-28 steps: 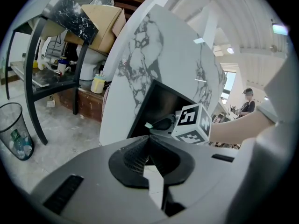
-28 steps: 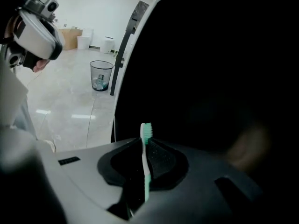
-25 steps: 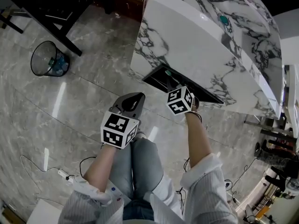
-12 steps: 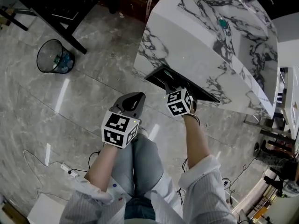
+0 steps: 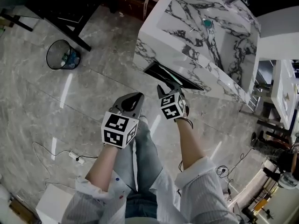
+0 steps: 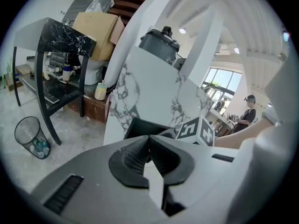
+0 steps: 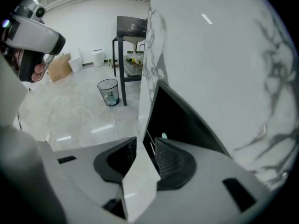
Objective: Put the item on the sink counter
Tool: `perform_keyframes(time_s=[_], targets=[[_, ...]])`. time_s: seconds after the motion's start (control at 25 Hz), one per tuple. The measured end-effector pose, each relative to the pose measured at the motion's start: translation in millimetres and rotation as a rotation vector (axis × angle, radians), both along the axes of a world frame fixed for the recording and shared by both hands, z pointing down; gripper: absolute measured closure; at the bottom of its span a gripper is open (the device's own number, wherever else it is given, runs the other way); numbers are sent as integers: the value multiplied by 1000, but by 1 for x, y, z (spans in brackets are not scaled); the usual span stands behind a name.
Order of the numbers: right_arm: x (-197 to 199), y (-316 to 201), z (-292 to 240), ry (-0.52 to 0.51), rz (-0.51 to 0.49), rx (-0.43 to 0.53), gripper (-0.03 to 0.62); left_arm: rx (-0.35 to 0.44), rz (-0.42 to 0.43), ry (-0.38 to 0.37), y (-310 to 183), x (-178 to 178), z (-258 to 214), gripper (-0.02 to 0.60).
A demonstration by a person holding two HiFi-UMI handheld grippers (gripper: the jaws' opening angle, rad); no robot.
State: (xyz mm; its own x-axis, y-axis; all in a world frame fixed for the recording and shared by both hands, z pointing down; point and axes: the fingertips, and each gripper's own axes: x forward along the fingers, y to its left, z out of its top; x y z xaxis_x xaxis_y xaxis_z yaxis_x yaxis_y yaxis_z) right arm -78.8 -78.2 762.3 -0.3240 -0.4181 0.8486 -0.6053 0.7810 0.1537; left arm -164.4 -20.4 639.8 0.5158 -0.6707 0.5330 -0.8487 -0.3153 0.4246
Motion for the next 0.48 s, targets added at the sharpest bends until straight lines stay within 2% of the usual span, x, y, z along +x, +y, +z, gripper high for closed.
perform_keyframes(time_s=[0.2,0.48], targets=[[4,27,-51,-28,54,-43,480,3,0,-2,6,1,-59,565],[4,42,-139,-74,99,-15,480,88,32,27,-1,18,-143,565]])
